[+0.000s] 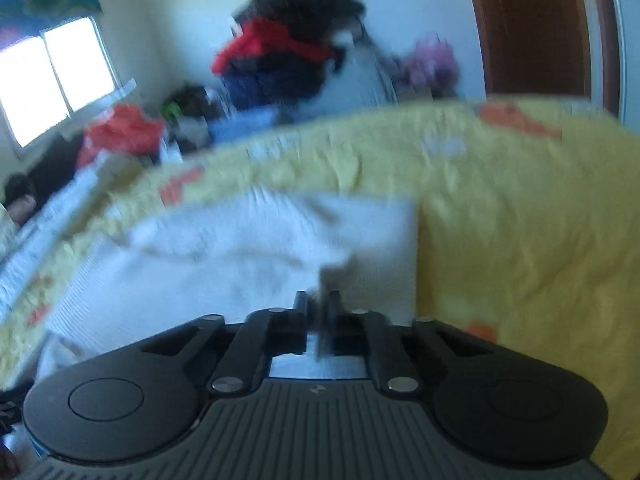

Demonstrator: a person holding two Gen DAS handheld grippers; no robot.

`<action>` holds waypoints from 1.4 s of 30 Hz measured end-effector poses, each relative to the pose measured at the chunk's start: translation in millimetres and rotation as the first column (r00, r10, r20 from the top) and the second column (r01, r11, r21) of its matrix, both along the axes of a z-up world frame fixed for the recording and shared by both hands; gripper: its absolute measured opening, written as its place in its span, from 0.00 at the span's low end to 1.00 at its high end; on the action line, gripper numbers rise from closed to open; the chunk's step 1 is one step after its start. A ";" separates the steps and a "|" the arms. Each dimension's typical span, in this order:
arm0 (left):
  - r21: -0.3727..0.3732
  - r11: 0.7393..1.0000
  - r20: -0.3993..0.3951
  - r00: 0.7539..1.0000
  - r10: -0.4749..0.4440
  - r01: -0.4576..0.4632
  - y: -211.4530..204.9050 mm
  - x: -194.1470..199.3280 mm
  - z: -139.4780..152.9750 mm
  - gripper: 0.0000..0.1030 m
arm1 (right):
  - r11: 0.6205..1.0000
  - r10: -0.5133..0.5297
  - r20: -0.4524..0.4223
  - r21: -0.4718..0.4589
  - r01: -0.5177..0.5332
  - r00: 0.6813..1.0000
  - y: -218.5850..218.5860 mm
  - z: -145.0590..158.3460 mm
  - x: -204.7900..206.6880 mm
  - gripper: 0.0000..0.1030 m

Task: Fold small clothes

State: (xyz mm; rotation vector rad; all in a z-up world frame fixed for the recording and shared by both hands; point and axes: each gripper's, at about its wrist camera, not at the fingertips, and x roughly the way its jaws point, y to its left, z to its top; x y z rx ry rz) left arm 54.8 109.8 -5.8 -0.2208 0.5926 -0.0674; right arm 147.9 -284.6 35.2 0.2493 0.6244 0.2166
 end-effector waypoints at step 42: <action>0.247 0.965 -0.061 0.996 -0.072 0.085 -57.8 174.1 -8.1 1.00 | 0.965 -0.018 0.107 -0.260 0.045 0.994 58.5 -36.0 13.0 0.70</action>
